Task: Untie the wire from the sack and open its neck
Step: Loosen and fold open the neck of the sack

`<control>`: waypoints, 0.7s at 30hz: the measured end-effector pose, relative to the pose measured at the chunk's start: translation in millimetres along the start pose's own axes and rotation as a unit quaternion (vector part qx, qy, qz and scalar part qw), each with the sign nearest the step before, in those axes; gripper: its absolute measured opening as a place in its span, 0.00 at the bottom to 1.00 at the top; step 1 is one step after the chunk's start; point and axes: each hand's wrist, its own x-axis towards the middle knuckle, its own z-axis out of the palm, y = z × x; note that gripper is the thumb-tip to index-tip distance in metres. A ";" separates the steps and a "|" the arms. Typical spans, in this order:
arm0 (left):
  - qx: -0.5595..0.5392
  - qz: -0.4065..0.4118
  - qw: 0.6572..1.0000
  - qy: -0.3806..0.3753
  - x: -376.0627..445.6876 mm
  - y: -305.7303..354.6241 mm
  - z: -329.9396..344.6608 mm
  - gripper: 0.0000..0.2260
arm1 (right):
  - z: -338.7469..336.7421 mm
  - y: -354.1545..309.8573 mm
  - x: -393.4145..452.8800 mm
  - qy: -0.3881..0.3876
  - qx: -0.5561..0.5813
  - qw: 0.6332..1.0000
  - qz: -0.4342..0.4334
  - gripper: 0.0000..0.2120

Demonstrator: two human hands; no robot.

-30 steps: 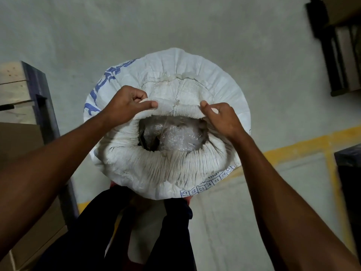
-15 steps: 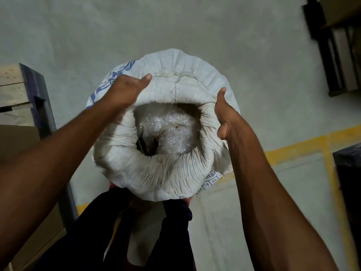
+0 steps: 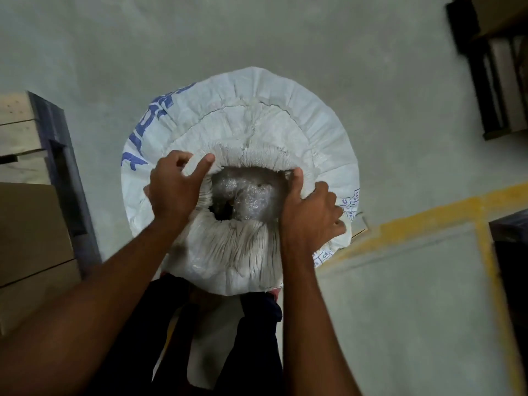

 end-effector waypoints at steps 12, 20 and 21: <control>-0.084 0.000 0.996 0.020 -7.4 25.4 -11.4 0.29 | -6.4 -1.3 16.1 -0.115 0.283 0.940 0.154 0.44; -0.012 0.099 0.993 -0.059 16.4 19.9 -55.2 0.27 | -40.2 18.0 61.5 -0.376 0.362 0.840 0.150 0.48; -0.015 0.103 0.993 -0.062 12.7 18.5 -53.3 0.25 | -41.4 15.6 59.0 -0.328 0.320 0.877 0.144 0.45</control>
